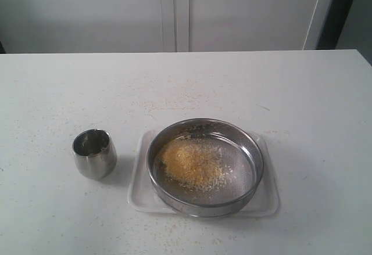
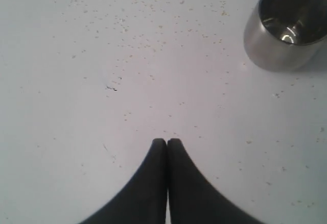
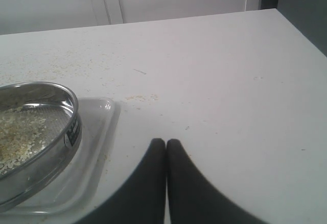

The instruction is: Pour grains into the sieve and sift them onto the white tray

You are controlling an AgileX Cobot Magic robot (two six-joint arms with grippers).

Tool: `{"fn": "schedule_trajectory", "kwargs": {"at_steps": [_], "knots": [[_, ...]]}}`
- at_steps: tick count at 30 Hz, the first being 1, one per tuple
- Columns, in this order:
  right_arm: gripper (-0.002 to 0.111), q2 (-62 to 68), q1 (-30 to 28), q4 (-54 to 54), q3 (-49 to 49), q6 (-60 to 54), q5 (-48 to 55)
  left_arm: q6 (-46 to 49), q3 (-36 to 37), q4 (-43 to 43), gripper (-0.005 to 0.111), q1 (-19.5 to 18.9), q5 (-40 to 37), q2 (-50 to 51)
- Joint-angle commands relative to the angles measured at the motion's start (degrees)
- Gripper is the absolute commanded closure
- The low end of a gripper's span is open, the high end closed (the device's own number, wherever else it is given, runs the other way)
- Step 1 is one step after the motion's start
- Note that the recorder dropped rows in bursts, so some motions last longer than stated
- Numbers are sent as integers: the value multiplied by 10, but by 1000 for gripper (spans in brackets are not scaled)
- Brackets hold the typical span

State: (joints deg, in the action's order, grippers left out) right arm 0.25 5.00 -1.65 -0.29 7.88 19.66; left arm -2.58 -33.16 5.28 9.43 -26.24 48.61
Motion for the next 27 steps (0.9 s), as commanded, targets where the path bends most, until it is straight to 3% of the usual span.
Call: {"fn": "schedule_trajectory", "kwargs": {"at_steps": [1,16,27], "knots": [[108,-3,-3,-1,3,1,-4,-47,5,-14,107,-1,-39,-31],[108,-3,-3,-1,3,1,-4,-103,78,-70,107,-1,-15,-113],[108,-3,-3,-1,3,1,-4,-104,80,-67,107,-1,-11,-133]]}}
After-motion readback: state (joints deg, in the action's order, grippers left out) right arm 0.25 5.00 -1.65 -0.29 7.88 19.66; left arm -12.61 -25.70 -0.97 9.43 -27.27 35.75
